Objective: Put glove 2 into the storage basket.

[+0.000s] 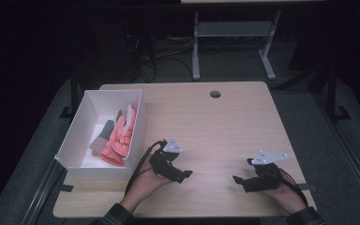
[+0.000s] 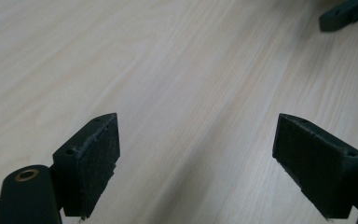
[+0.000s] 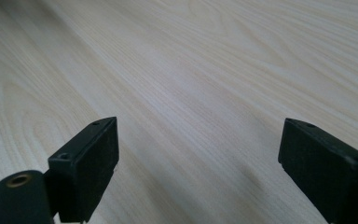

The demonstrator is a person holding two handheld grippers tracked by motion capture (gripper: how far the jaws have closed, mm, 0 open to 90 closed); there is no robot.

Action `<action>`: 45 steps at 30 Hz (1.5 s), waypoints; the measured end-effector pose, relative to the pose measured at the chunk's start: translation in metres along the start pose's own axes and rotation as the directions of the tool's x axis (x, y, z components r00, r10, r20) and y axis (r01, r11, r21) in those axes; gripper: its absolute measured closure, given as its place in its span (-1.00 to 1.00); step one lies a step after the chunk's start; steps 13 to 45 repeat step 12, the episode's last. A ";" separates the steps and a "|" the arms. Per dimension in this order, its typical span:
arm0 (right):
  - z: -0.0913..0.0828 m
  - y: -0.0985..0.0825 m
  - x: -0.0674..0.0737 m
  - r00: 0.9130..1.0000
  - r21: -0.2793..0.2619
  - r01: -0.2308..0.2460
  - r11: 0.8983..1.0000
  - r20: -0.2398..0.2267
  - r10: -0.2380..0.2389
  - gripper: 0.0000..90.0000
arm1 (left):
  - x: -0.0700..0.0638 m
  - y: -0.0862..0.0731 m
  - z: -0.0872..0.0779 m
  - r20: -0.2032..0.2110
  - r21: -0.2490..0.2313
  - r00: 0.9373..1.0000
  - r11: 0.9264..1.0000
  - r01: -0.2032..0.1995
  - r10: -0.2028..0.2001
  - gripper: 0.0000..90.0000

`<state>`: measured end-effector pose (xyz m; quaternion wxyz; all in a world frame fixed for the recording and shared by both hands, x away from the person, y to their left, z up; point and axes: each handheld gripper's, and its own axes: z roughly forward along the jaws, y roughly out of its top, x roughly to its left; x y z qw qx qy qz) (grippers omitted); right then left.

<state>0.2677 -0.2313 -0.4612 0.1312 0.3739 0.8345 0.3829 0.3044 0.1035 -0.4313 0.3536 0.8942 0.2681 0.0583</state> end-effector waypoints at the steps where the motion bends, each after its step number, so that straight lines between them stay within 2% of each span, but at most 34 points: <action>1: 0.001 0.000 0.000 1.000 0.001 -0.002 1.000 0.000 0.002 -0.74 | 0.000 -0.002 0.002 0.000 0.012 1.000 1.000 -0.002 0.002 -0.68; 4: 0.002 -0.001 0.001 1.000 0.011 0.010 1.000 0.007 -0.010 -0.73 | -0.001 -0.008 0.006 0.006 0.024 1.000 1.000 0.004 -0.005 -0.68; 8: 0.002 -0.002 0.002 1.000 0.022 0.015 1.000 0.004 -0.015 -0.73 | -0.002 -0.012 0.010 -0.018 0.046 0.999 0.999 -0.029 0.030 -0.68; 10: 0.003 -0.002 0.002 1.000 0.022 0.018 1.000 0.003 -0.018 -0.73 | -0.003 -0.013 0.011 -0.015 0.043 1.000 0.999 -0.023 0.024 -0.68; 12: 0.003 -0.002 0.002 1.000 0.024 0.018 1.000 0.002 -0.018 -0.73 | -0.003 -0.014 0.011 -0.008 0.053 0.999 0.998 -0.035 0.036 -0.68; 45: 0.003 -0.002 0.002 1.000 0.024 0.018 1.000 0.002 -0.018 -0.73 | -0.003 -0.014 0.011 -0.008 0.053 0.999 0.998 -0.035 0.036 -0.68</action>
